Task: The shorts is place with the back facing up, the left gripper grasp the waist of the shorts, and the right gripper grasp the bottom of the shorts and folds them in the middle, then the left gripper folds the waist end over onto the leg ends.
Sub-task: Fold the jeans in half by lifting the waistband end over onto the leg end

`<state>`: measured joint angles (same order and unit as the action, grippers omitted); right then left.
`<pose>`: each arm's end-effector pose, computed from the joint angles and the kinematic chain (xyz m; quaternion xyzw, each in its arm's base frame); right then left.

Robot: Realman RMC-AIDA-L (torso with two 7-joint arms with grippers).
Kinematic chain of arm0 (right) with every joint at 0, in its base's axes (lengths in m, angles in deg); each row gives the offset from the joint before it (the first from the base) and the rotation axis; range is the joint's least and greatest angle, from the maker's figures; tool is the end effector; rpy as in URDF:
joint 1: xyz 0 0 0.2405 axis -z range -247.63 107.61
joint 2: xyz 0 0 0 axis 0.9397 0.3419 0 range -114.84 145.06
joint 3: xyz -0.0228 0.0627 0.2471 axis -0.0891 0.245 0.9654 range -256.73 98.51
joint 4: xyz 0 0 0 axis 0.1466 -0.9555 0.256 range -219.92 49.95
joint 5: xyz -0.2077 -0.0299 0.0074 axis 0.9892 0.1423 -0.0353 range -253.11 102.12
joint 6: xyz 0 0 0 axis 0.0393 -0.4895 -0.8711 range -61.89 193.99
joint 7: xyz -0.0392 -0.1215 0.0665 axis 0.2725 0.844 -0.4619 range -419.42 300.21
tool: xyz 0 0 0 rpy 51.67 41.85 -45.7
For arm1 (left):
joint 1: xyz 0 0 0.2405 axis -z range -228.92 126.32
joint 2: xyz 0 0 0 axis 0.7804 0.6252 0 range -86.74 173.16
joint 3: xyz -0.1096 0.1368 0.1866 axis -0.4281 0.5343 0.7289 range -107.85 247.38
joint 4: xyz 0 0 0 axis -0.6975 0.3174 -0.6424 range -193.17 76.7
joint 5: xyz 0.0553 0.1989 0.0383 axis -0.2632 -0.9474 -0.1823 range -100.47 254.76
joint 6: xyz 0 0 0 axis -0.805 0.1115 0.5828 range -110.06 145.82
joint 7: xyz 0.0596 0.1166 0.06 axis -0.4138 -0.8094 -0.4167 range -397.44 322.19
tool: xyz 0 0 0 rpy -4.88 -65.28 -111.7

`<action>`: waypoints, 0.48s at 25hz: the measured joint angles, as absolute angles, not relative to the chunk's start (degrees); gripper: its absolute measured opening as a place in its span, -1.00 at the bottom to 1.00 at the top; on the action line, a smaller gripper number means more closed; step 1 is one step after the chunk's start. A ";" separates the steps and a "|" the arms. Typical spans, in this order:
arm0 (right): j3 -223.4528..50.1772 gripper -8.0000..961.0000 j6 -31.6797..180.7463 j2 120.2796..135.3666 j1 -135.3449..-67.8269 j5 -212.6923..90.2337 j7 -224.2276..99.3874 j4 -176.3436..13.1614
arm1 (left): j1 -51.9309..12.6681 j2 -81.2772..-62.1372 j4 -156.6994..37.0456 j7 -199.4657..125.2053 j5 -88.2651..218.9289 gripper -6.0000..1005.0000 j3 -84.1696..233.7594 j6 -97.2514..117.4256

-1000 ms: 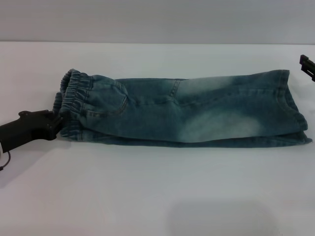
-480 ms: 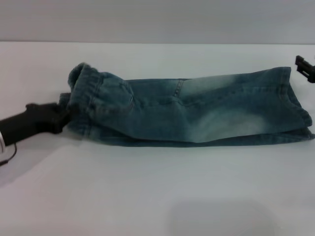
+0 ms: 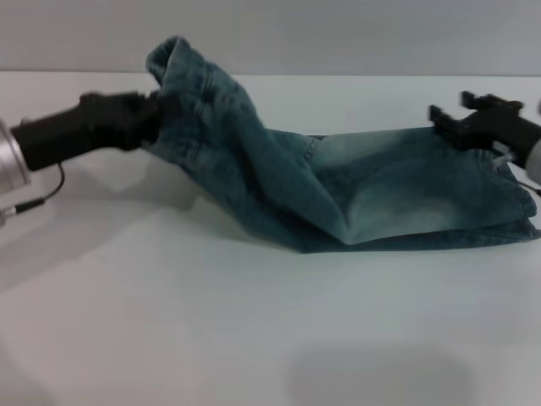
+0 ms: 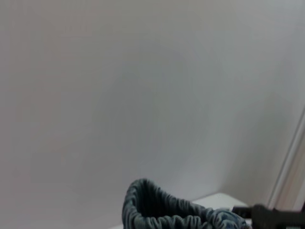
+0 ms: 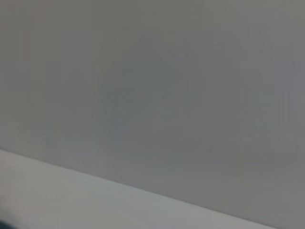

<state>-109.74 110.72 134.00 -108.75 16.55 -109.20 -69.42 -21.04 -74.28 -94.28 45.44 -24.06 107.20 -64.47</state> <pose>0.3075 0.4108 -0.0135 -0.8284 0.2733 0.1748 0.4565 -0.2618 0.3606 0.0329 -0.8765 -0.2688 -0.3294 0.2260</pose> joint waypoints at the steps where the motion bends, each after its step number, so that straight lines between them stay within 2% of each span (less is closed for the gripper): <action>1: -109.74 0.16 111.19 134.00 -109.42 16.56 -108.42 -70.56 | -20.01 -74.25 -94.88 46.23 -23.70 -0.77 107.20 -64.69; 12: -110.21 0.16 115.05 134.35 -114.94 17.03 -103.87 -79.67 | -14.30 -74.21 -98.93 51.36 -22.79 -0.77 107.24 -65.79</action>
